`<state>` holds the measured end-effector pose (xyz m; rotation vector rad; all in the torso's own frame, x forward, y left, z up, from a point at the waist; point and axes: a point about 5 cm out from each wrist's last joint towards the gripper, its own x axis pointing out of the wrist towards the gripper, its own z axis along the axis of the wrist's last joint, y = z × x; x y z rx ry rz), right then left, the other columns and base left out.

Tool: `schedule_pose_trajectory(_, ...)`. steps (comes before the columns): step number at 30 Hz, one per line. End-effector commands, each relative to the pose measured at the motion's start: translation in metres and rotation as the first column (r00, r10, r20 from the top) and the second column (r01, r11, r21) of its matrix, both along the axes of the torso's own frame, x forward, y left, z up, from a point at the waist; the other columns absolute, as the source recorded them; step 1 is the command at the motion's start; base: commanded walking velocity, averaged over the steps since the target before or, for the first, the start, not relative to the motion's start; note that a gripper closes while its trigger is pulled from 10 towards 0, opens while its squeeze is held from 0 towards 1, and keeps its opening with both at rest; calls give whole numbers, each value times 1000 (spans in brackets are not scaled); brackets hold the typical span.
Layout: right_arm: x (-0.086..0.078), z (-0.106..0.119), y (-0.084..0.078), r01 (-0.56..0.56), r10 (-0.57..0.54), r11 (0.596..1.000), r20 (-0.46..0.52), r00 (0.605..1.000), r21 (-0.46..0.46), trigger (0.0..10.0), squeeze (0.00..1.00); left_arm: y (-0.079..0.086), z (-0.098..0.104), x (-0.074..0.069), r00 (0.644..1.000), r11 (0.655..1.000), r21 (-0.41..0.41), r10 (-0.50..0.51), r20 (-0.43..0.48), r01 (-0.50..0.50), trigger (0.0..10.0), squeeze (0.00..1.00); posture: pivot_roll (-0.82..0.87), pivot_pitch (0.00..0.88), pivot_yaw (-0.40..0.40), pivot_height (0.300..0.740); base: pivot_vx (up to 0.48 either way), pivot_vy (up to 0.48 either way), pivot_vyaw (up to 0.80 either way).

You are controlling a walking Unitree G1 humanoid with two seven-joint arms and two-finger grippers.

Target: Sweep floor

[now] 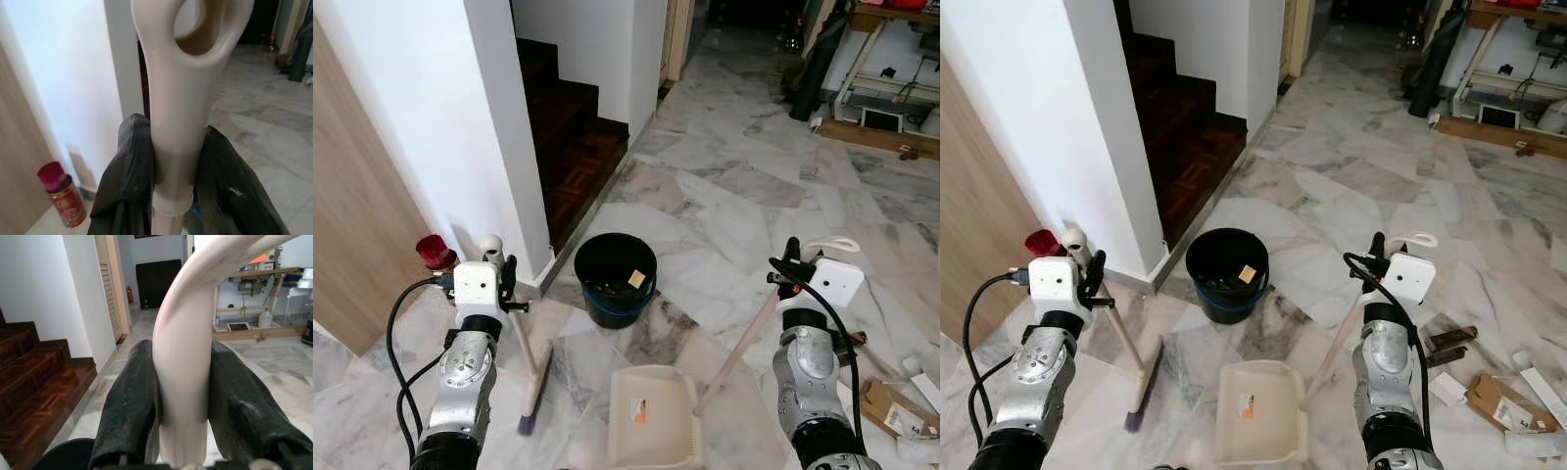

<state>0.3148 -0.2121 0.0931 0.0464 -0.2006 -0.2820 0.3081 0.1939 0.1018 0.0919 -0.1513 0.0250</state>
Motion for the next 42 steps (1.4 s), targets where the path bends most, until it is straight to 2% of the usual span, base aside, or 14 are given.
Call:
schedule_pose_trajectory(1, 2, 7, -4, 14, -14, 1000, 30, 999, -7, 10000, 0, -2, 11, 5, 998, 1000, 7, -3, 56, 3, 10000, 0, 75, 0, -25, 740, 0, 0, 0)
schedule_pose_trajectory(5, 5, 7, -1, 5, -6, 1000, 15, 1000, 8, 10000, 0, -4, 13, 5, 997, 1000, -3, 6, 72, -6, 10000, 0, 91, 9, -40, 740, 0, 0, -788)
schedule_pose_trajectory(13, 8, 10, 9, -26, 26, 1000, 21, 999, -12, 10000, 0, 3, 15, 0, 996, 1000, 6, 23, 83, -23, 10000, 0, 93, 52, -46, 740, 0, 0, -788)
schedule_pose_trajectory(21, 8, 9, 8, -26, 26, 1000, 16, 1000, -11, 10000, 0, 2, 18, 1, 996, 1000, 8, 15, 88, -15, 10000, 0, 91, 73, -45, 740, 0, 0, -788)
schedule_pose_trajectory(28, -3, -13, 4, -27, 22, 998, -79, 997, -62, 10000, 0, 3, 10, -1, 998, 1000, 6, 28, 62, -28, 10000, 0, 94, 92, -45, 740, 0, 0, -788)
schedule_pose_trajectory(42, 0, -7, 0, -6, 2, 998, -55, 998, -68, 10000, 0, -1, 17, 1, 997, 1000, 13, 2, 82, -3, 10000, 0, 93, 103, -42, 740, 0, 0, -785)
